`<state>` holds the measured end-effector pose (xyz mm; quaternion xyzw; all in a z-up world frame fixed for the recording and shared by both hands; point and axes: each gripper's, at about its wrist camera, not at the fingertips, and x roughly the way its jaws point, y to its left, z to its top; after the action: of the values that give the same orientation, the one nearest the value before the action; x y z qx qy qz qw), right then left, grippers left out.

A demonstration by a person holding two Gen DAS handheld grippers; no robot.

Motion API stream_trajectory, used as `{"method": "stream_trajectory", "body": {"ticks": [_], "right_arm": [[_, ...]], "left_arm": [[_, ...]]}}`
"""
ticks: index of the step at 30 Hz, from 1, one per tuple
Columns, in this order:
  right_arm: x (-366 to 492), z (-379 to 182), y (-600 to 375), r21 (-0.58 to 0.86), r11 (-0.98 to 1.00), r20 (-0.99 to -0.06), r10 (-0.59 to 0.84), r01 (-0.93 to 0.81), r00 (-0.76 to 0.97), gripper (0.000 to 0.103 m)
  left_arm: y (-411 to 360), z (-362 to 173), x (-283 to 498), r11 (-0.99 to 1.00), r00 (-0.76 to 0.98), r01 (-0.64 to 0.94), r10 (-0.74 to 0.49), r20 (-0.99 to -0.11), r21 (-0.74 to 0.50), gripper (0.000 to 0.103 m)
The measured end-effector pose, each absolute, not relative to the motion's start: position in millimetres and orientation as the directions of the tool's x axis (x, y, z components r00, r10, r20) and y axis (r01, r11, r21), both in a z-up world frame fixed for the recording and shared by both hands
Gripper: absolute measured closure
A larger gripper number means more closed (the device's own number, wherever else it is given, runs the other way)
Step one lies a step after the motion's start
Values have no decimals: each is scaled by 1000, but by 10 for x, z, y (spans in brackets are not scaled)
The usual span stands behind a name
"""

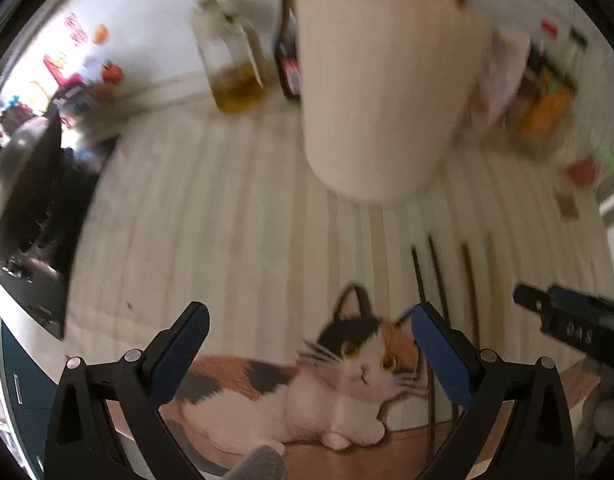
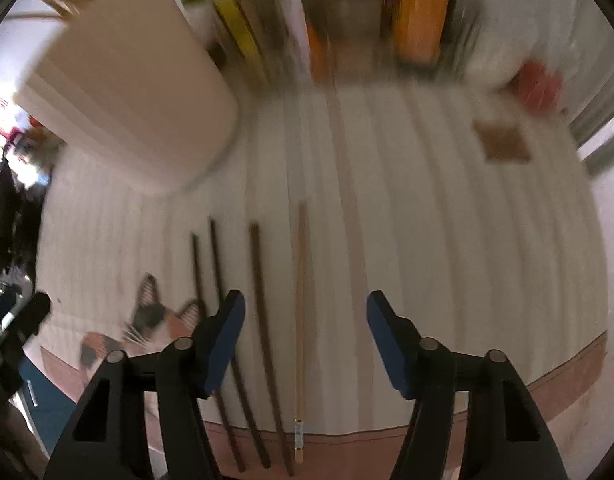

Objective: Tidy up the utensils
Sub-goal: 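Move both open tools back down to the chopsticks on the mat, then grasp a dark chopstick with the left tool while the right tool grasps a light one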

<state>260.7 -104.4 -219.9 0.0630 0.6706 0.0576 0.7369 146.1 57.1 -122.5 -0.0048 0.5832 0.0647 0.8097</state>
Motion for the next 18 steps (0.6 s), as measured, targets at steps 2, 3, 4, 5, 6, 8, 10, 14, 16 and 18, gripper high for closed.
{"method": "stream_trajectory", "body": {"ticks": [2, 3, 4, 5, 6, 8, 10, 14, 16, 18], "right_arm": [[2617, -2334, -1006, 165, 986, -984, 165, -9, 66, 47], [2608, -2384, -991, 160, 987, -985, 160, -9, 58, 50], [2605, -2441, -967, 157, 987, -986, 158, -16, 49, 52], [2604, -2475, -950, 148, 989, -988, 149, -19, 45, 53], [2604, -2497, -941, 142, 990, -989, 143, -22, 42, 54], [2598, -2538, -914, 144, 989, -989, 145, -28, 36, 59], [2591, -2580, -888, 137, 990, -990, 138, -39, 26, 63], [2603, -2665, -854, 91, 993, -995, 93, -74, 21, 81], [2575, -2678, -856, 68, 993, -997, 71, -94, 23, 88], [2527, -2679, -854, 64, 993, -998, 66, -101, 13, 95]], "left_arm": [[494, -1347, 1450, 993, 282, -99, 90, -955, 64, 0], [473, -1375, 1448, 993, 274, -96, 87, -958, 62, 0], [437, -1418, 1448, 994, 264, -92, 82, -961, 60, 0], [412, -1439, 1451, 994, 259, -87, 81, -962, 60, 0], [372, -1467, 1453, 995, 255, -80, 85, -963, 66, 0], [330, -1516, 1461, 995, 249, -71, 85, -965, 70, 0], [306, -1542, 1473, 995, 243, -69, 84, -967, 69, 0], [281, -1580, 1495, 996, 236, -63, 83, -968, 70, 0], [249, -1600, 1505, 996, 231, -56, 81, -970, 70, 0], [223, -1630, 1514, 996, 223, -52, 79, -972, 69, 0]]}}
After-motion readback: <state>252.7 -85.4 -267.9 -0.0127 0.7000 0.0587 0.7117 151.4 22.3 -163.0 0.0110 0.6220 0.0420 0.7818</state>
